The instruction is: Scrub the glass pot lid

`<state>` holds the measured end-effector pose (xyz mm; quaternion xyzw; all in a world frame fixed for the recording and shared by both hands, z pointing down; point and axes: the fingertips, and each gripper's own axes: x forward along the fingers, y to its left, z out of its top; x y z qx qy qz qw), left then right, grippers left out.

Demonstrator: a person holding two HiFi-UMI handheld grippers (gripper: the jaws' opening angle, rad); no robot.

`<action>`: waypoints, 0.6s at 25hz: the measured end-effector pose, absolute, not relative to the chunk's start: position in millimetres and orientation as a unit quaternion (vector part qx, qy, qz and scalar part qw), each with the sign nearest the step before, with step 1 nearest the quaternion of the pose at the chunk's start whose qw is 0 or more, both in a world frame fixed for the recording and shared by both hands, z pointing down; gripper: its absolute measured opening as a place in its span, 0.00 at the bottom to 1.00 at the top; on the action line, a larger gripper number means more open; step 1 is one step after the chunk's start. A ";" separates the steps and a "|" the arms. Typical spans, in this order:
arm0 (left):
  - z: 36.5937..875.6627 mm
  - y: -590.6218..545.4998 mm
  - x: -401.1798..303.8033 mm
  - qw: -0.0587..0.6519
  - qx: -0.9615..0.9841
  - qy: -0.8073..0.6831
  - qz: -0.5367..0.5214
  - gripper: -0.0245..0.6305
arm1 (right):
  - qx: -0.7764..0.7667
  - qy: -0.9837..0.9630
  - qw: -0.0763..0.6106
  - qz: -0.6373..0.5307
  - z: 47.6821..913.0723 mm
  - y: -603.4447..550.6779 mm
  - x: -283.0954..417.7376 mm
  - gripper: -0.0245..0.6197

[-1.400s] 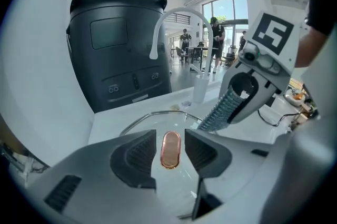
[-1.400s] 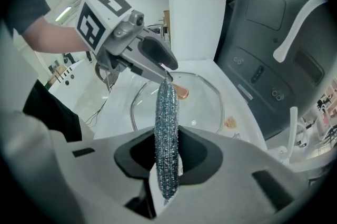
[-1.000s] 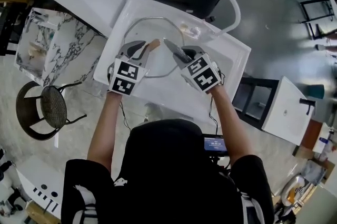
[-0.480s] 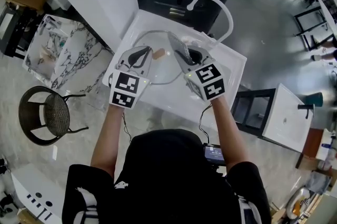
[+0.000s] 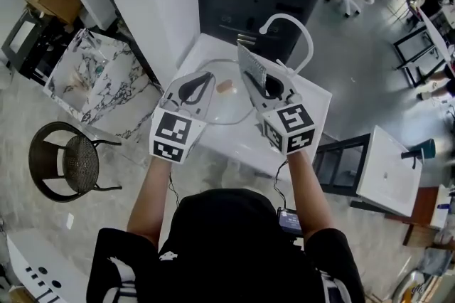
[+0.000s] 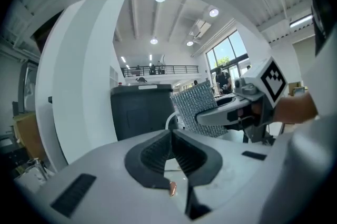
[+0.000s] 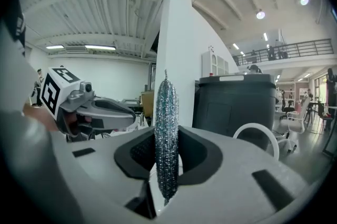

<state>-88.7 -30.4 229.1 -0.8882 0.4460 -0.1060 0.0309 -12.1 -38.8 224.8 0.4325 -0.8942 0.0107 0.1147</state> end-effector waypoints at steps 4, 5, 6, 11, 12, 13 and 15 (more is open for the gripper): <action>202.9 -8.9 -99.5 0.055 -0.882 0.461 -0.079 0.06 | 0.433 -0.896 0.098 -0.015 196.0 -14.9 -24.6 0.15; 198.9 -3.2 -100.6 0.057 -0.882 0.462 -0.073 0.06 | 0.433 -0.896 0.095 -0.022 190.7 -8.3 -27.0 0.15; 195.5 2.7 -101.4 0.058 -0.882 0.463 -0.068 0.06 | 0.434 -0.896 0.091 -0.028 185.8 -1.4 -28.9 0.15; 179.6 27.0 -108.1 0.070 -0.879 0.468 -0.052 0.06 | 0.439 -0.894 0.077 -0.043 169.1 27.3 -36.9 0.15; 177.2 31.3 -109.7 0.074 -0.878 0.470 -0.050 0.06 | 0.441 -0.893 0.076 -0.046 167.4 31.7 -38.1 0.15; 175.1 35.6 -111.0 0.076 -0.877 0.471 -0.048 0.06 | 0.444 -0.892 0.075 -0.049 166.1 35.9 -38.9 0.15; 171.7 43.5 -112.8 0.078 -0.877 0.472 -0.042 0.06 | 0.450 -0.889 0.069 -0.053 163.5 42.9 -39.2 0.15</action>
